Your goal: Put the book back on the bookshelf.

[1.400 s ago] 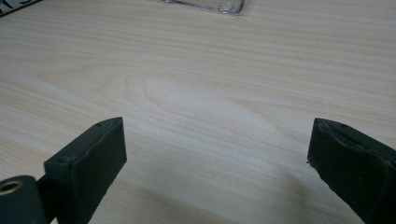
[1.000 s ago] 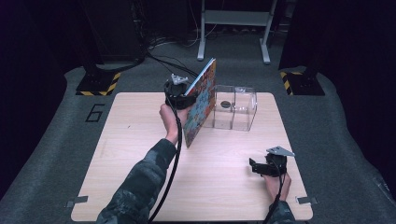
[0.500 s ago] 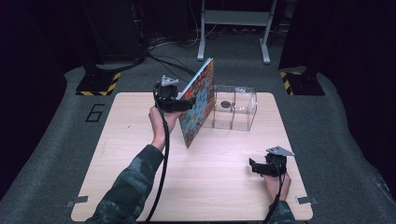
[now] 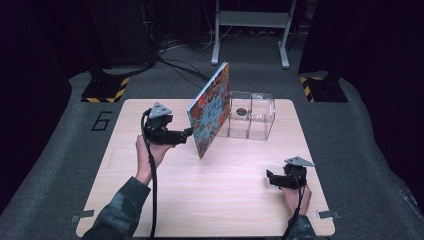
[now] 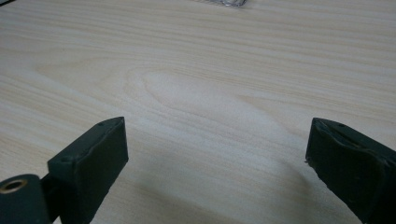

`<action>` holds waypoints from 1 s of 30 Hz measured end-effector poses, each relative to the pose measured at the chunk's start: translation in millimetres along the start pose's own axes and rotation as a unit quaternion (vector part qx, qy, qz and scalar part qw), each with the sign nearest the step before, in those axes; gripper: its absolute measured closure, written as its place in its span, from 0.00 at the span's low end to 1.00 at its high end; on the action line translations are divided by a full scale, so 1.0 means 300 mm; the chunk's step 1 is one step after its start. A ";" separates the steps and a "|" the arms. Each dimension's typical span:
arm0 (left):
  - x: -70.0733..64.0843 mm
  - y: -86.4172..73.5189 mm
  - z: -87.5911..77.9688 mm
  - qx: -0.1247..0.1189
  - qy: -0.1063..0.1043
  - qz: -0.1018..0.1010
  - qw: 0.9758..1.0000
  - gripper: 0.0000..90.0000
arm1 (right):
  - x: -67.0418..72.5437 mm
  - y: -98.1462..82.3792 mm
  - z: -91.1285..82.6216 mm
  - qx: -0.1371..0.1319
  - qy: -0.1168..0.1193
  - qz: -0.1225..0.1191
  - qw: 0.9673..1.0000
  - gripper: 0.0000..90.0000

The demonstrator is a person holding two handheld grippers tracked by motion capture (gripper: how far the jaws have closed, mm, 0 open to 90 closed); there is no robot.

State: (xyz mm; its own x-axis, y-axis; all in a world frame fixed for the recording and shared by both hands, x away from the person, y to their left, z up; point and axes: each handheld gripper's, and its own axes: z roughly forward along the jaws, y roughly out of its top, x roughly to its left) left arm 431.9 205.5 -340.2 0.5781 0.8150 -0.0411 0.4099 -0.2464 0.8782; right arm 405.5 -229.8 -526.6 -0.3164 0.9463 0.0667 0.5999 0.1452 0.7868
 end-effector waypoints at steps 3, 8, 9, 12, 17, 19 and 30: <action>0.012 -0.050 -0.034 0.012 0.003 0.001 1.000 0.12 | 0.001 0.001 0.000 0.006 0.002 -0.001 1.000 0.06; 0.023 -0.120 -0.067 0.022 0.018 0.004 1.000 0.10 | 0.003 0.001 0.000 0.008 0.002 -0.002 1.000 0.06; 0.026 -0.137 -0.076 0.023 0.019 0.001 1.000 0.09 | 0.003 0.001 0.001 0.009 0.002 -0.004 1.000 0.06; 0.036 -0.191 -0.092 0.035 0.031 0.002 0.999 0.08 | 0.004 0.001 0.002 0.008 0.003 -0.005 1.000 0.06; 0.067 -0.287 -0.121 0.047 0.053 -0.014 0.997 0.05 | 0.007 0.003 0.004 0.012 0.001 -0.005 1.000 0.06; 0.085 -0.332 -0.131 0.055 0.063 -0.020 0.996 0.04 | 0.006 0.003 0.005 0.014 0.001 -0.008 1.000 0.06; 0.192 -0.595 -0.126 0.117 0.108 -0.069 0.985 0.01 | 0.005 0.005 0.012 0.022 0.002 -0.009 1.000 0.06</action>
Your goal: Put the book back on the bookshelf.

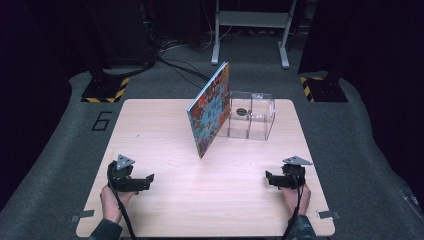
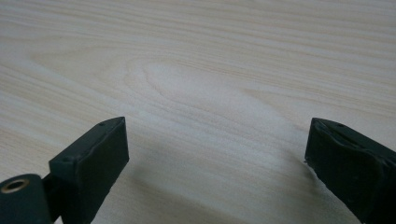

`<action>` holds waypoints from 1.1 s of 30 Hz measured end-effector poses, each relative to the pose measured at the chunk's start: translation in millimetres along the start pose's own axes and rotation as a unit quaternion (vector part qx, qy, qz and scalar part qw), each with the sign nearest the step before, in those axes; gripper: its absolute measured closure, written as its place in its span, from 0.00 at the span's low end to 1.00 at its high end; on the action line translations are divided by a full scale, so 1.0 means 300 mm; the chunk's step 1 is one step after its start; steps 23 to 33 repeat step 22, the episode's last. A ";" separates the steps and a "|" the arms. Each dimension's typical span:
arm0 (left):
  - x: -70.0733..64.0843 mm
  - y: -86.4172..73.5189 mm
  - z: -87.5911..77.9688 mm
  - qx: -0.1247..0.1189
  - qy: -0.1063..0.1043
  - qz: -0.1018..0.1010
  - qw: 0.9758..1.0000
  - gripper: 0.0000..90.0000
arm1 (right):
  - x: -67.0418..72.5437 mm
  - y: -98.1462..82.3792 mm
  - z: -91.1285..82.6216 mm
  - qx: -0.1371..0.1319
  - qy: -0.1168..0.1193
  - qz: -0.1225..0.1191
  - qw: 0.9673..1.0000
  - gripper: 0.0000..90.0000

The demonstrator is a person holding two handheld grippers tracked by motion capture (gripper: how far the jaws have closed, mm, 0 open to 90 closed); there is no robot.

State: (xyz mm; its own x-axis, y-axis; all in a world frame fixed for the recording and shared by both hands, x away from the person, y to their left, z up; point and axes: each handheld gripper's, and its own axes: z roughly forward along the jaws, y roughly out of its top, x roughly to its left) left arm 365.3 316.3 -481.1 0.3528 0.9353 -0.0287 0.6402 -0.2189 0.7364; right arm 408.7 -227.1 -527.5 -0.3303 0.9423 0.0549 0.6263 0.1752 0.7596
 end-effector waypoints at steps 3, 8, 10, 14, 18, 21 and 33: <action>0.035 -0.058 0.030 0.010 0.018 -0.011 1.000 0.00 | -0.003 0.001 0.002 0.003 0.001 -0.007 1.000 0.06; 0.071 -0.119 0.057 0.026 0.022 -0.028 0.999 0.00 | 0.004 0.003 0.006 0.015 -0.004 -0.004 1.000 0.06; 0.076 -0.142 0.071 0.027 0.029 -0.030 0.999 0.00 | 0.006 0.003 0.010 0.016 -0.008 -0.005 1.000 0.06; 0.071 -0.152 0.073 0.021 0.039 -0.021 0.999 0.00 | 0.003 0.003 0.009 0.015 -0.007 -0.008 1.000 0.07; 0.078 -0.166 0.070 0.007 0.036 -0.014 0.999 0.00 | 0.006 0.003 0.010 0.019 -0.011 -0.008 1.000 0.07; 0.080 -0.169 0.070 0.003 0.033 -0.017 0.999 0.00 | 0.007 0.003 0.010 0.019 -0.012 -0.009 1.000 0.07; 0.080 -0.169 0.070 0.003 0.033 -0.017 0.999 0.00 | 0.007 0.003 0.010 0.019 -0.012 -0.009 1.000 0.07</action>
